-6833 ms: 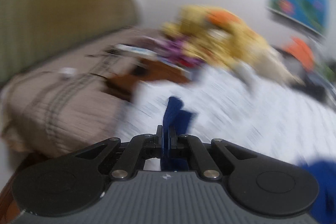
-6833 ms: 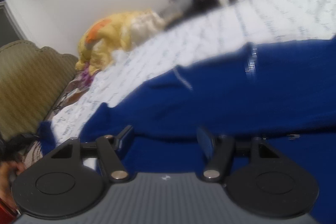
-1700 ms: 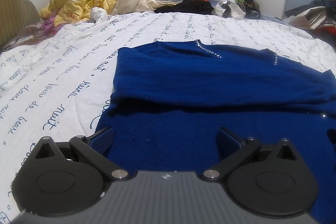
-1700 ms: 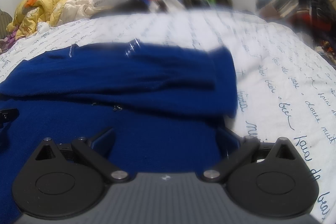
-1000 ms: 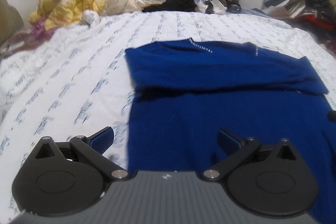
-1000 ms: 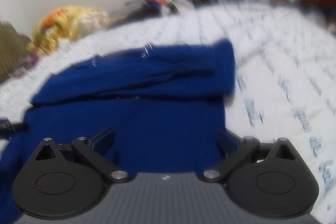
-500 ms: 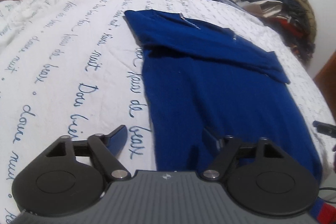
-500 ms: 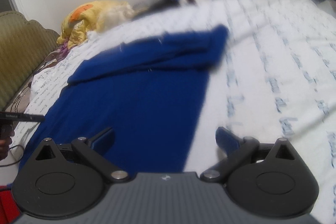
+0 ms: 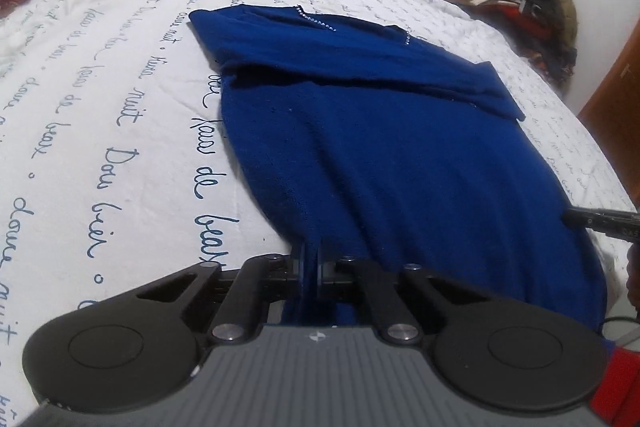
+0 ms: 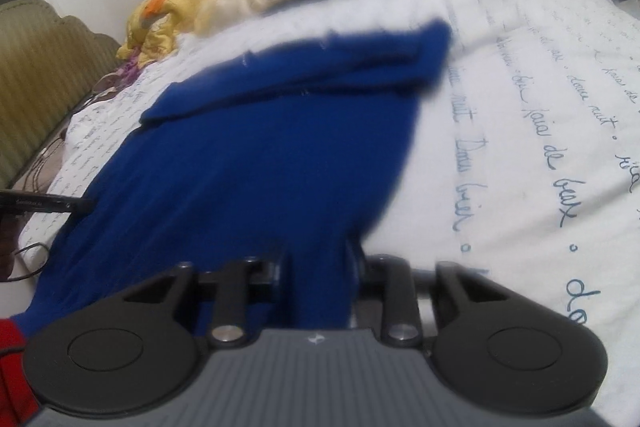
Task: Fold small clothes
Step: 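Close both tools on the sweater hem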
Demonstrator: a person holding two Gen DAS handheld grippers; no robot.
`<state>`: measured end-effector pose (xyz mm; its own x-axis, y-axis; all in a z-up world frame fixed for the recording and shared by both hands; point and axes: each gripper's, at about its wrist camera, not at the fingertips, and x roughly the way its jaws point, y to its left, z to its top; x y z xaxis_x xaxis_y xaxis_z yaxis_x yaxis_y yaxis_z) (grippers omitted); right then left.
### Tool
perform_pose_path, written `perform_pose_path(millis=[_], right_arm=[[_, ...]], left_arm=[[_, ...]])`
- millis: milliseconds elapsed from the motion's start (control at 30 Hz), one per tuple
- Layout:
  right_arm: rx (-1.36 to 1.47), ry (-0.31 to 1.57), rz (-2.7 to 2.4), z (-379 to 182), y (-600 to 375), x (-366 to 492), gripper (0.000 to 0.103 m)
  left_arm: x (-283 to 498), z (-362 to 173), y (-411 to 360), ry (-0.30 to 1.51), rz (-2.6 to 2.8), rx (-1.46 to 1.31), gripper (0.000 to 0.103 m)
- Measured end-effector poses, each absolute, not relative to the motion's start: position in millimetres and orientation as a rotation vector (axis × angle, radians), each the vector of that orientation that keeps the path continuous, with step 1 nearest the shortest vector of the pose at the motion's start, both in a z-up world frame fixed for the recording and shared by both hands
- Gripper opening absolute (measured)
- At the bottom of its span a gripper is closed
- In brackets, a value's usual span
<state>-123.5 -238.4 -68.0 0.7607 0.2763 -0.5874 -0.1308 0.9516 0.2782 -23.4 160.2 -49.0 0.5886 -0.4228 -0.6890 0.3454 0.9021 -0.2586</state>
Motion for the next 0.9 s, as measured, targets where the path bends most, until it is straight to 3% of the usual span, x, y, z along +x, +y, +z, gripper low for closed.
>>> perform_pose_path(millis=[433, 767, 900], right_arm=[[0.201, 0.486, 0.156, -28, -243, -91, 0.005], [0.175, 0.486, 0.010, -37, -257, -21, 0.005], [0.203, 0.529, -0.016, -48, -259, -11, 0.007]], left_arm=[[6, 14, 145, 0.590, -0.435, -0.118, 0.003], [75, -1, 125, 0.608, -0.257, -0.033, 0.003], [86, -17, 124, 0.663, -0.231, -0.010, 0.011]])
